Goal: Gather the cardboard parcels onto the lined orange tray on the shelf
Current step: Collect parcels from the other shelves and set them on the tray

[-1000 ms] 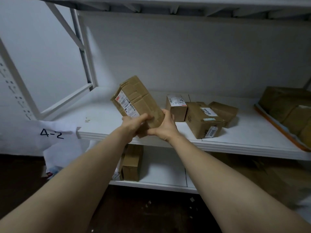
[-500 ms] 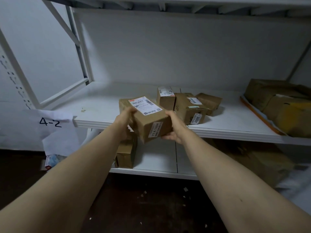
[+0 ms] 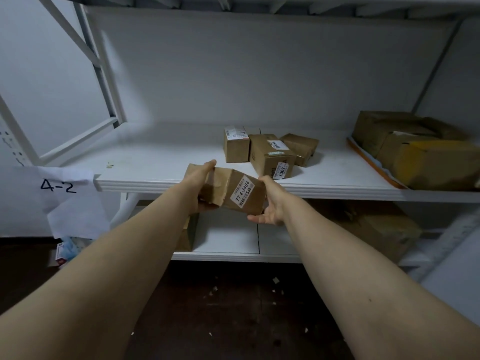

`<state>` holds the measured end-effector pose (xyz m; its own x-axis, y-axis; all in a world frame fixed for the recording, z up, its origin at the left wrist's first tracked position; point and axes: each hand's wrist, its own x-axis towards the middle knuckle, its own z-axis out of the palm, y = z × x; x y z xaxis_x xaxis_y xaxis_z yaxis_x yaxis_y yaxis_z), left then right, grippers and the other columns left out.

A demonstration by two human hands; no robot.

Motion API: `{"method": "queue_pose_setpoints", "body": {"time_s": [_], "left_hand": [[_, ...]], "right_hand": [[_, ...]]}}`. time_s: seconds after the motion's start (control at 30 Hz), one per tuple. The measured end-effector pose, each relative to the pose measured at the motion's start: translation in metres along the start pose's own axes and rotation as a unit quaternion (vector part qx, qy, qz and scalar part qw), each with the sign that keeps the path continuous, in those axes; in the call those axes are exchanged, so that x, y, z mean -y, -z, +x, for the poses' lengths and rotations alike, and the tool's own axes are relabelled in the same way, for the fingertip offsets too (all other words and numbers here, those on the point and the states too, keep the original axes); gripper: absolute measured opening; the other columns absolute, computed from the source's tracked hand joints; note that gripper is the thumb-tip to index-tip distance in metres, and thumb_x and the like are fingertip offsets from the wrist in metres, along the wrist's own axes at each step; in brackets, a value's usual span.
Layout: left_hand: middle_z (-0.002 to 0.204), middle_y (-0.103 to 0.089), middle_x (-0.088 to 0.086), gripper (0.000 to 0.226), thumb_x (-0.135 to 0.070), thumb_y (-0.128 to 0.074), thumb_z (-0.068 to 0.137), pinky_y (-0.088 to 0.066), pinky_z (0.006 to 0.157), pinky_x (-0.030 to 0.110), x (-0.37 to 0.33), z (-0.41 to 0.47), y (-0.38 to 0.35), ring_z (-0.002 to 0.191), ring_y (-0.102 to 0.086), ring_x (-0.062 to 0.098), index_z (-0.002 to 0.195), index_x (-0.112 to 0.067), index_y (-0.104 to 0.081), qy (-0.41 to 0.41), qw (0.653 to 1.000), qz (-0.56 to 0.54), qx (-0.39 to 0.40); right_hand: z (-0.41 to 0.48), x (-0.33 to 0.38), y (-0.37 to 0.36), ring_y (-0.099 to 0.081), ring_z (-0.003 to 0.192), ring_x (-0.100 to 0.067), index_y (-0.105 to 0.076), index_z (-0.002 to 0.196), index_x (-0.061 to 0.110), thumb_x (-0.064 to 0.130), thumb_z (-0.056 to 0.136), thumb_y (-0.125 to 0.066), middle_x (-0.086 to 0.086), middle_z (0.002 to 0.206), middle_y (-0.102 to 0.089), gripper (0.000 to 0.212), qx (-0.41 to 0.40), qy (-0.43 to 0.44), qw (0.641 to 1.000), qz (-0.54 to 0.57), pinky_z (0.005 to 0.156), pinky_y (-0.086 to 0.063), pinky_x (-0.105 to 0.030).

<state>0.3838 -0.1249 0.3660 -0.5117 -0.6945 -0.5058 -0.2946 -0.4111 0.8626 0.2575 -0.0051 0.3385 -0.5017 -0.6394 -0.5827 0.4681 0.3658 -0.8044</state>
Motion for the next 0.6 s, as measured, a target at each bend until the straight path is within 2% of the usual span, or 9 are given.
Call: {"method": "queue_pose_setpoints", "body": {"time_s": [0.17,0.27,0.33,0.4,0.5,0.57,0.6], "left_hand": [[0.109,-0.055,0.013,0.045,-0.041,-0.060,0.083,-0.056,0.069,0.046,0.004,-0.002,-0.012,0.094,-0.057,0.031,0.117,-0.017,-0.043,0.039,0.996,0.074,0.031],[0.114,-0.052,0.015,0.034,-0.032,-0.053,0.087,-0.053,0.085,0.053,0.014,0.000,-0.021,0.106,-0.055,0.036,0.115,-0.014,-0.044,0.073,0.989,0.110,0.067],[0.117,-0.053,0.016,0.039,-0.018,-0.048,0.088,-0.051,0.084,0.054,0.025,0.005,-0.025,0.107,-0.055,0.038,0.126,-0.011,-0.043,0.082,0.985,0.139,0.066],[0.112,-0.057,0.017,0.041,-0.004,-0.042,0.089,-0.052,0.077,0.052,0.038,0.012,-0.035,0.103,-0.060,0.034,0.130,-0.007,-0.042,0.090,0.982,0.157,0.054],[0.130,-0.048,0.025,0.050,-0.008,-0.049,0.093,-0.044,0.097,0.054,0.055,0.015,-0.054,0.123,-0.049,0.044,0.140,-0.002,-0.032,0.121,0.976,0.172,0.056],[0.137,-0.042,0.026,0.056,-0.018,-0.054,0.091,-0.038,0.105,0.053,0.064,0.012,-0.070,0.127,-0.044,0.045,0.140,-0.003,-0.029,0.140,0.972,0.170,0.076],[0.129,-0.046,0.024,0.052,-0.023,-0.055,0.090,-0.037,0.105,0.052,0.068,0.012,-0.077,0.124,-0.046,0.042,0.134,-0.005,-0.033,0.140,0.972,0.166,0.088]], "right_hand": [[-0.001,-0.008,0.026,-0.065,0.094,-0.031,-0.057,0.125,0.021,0.059,0.083,-0.050,-0.012,0.114,-0.061,0.057,-0.007,-0.041,0.999,-0.031,0.055,-0.059,-0.036],[-0.005,-0.014,0.044,-0.063,0.099,-0.034,-0.059,0.110,0.018,0.049,0.081,-0.058,-0.016,0.110,-0.061,0.042,-0.010,-0.048,0.999,-0.012,0.068,-0.059,-0.040],[-0.010,-0.018,0.051,-0.062,0.096,-0.031,-0.060,0.097,0.014,0.035,0.079,-0.066,-0.014,0.101,-0.060,0.029,-0.009,-0.040,0.998,-0.038,0.083,-0.056,-0.044],[-0.006,-0.028,0.059,-0.062,0.093,-0.023,-0.063,0.097,0.010,0.023,0.075,-0.074,-0.010,0.097,-0.061,0.028,-0.019,-0.020,0.994,-0.103,0.089,-0.055,-0.040],[0.002,-0.045,0.066,-0.068,0.090,-0.018,-0.061,0.115,0.004,0.012,0.062,-0.084,-0.011,0.103,-0.070,0.059,-0.063,0.006,0.985,-0.163,0.068,-0.059,-0.028],[0.002,-0.055,0.071,-0.068,0.082,-0.015,-0.062,0.116,0.003,0.010,0.059,-0.087,-0.009,0.097,-0.070,0.063,-0.073,0.038,0.978,-0.192,0.059,-0.052,-0.021],[0.002,-0.059,0.073,-0.066,0.080,-0.013,-0.064,0.114,0.003,0.009,0.059,-0.088,-0.006,0.094,-0.069,0.060,-0.074,0.057,0.972,-0.215,0.060,-0.050,-0.019]]}}
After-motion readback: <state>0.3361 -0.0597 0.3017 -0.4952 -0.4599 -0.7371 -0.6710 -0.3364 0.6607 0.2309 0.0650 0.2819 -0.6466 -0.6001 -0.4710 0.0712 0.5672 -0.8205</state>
